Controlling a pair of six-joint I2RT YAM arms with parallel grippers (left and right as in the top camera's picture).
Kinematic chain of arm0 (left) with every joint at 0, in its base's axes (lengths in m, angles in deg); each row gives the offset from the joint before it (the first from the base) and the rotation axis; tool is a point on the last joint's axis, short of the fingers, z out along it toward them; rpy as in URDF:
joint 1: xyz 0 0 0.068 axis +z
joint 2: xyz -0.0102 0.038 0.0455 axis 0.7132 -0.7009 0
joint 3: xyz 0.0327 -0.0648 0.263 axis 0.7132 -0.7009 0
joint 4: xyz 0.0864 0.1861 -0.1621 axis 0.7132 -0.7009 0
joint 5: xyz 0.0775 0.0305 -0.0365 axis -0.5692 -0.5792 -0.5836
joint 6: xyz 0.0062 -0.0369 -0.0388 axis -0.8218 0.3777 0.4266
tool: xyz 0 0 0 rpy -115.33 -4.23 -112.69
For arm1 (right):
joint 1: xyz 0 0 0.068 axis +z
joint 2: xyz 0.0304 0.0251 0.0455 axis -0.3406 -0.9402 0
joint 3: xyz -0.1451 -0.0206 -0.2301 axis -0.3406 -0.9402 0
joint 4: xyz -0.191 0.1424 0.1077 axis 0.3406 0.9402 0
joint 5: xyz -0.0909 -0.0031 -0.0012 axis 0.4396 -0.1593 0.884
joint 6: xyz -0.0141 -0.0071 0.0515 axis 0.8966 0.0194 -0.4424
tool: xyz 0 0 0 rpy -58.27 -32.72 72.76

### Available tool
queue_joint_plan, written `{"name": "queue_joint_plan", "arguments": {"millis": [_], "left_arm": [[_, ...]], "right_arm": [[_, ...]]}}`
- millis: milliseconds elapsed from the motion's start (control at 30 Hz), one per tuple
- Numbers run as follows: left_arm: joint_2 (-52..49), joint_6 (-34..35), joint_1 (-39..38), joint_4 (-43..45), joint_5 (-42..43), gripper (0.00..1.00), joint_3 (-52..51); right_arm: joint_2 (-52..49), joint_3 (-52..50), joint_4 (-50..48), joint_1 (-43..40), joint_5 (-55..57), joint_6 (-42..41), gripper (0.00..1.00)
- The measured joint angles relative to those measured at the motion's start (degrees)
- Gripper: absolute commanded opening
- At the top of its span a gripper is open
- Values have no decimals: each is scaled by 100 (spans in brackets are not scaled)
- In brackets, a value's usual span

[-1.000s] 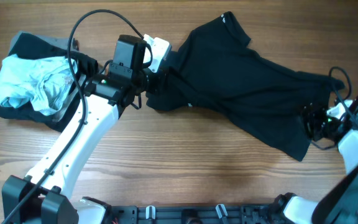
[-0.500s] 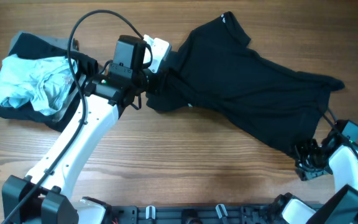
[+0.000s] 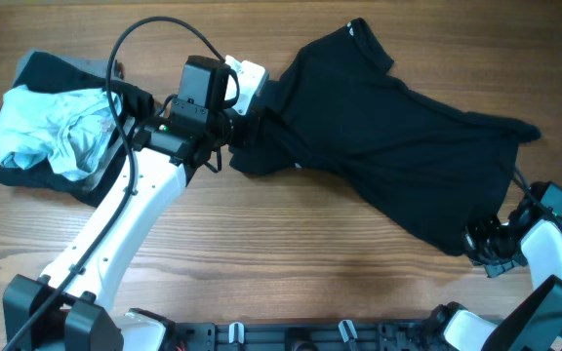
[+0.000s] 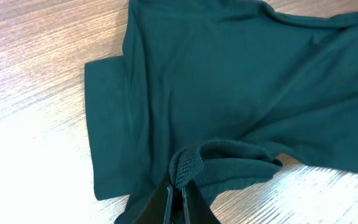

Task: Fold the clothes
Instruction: 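Lift the T-shirt with both grippers and lay it flat on the table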

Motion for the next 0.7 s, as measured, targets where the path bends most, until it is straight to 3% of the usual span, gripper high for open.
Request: {"name": "queue_joint_plan", "arguments": {"millis": [100,367,533,700], "left_arm": [[37,2,0,-92,-219,4,2],[1484,2,0,-546,-1563,4,1134],[2647,-201,0,-442,-2271,4,2273],[3392,-568,0,-72,-2664,4,2618]], "right_arm": [[415,688,654,2,-326,256,4],[1189,4614,2988,2,-802,809,4],[1226,7014,3604,7,-890,870,4],[1283,8091,3871,11,-949,846,4]]}}
